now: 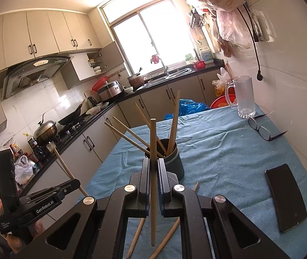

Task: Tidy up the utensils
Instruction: 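Lift both held chopsticks upright and carry them over the black holder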

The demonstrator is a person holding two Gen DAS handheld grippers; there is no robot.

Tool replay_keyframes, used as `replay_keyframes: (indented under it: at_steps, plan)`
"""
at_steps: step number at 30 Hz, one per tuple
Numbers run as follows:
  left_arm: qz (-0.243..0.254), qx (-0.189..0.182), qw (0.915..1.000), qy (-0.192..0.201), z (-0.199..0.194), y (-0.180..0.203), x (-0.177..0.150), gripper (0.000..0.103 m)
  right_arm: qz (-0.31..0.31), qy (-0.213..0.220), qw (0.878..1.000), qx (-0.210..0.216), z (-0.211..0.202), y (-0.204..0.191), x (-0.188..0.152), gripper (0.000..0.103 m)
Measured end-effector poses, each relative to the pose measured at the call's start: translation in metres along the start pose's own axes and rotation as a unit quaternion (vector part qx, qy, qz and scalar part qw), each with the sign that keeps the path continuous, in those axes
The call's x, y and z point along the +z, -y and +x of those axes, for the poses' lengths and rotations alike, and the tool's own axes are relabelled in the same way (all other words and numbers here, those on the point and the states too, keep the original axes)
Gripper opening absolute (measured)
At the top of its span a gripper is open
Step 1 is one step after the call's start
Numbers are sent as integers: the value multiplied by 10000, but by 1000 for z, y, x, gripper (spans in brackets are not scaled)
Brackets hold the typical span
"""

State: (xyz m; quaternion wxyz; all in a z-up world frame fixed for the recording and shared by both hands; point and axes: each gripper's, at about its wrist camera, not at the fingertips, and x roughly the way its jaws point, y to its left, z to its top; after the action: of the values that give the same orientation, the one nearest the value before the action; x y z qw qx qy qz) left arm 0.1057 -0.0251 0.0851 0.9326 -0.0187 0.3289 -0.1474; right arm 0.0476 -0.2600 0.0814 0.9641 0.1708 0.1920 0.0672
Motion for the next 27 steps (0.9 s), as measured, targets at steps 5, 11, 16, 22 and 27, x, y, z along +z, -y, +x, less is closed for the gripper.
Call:
replay_keyframes:
  at_steps: [5, 11, 16, 22, 27]
  plan:
    - [-17, -5, 10000, 4, -1, -1, 0, 7, -2, 11, 10000, -1, -1, 0, 0, 7]
    - [-40, -18, 10000, 14, -4, -1, 0, 7, -16, 36, 10000, 18, -5, -1, 0, 7]
    - [-33, -13, 10000, 10, -4, -1, 0, 7, -14, 43, 10000, 23, -7, 0, 0, 7]
    - [-41, -15, 10000, 3, -4, 0, -1, 7, -3, 37, 10000, 30, -8, 0, 0, 7]
    - [-94, -122, 9999, -49, -5, 0, 5, 7, -10, 39, 10000, 33, -8, 0, 0, 7]
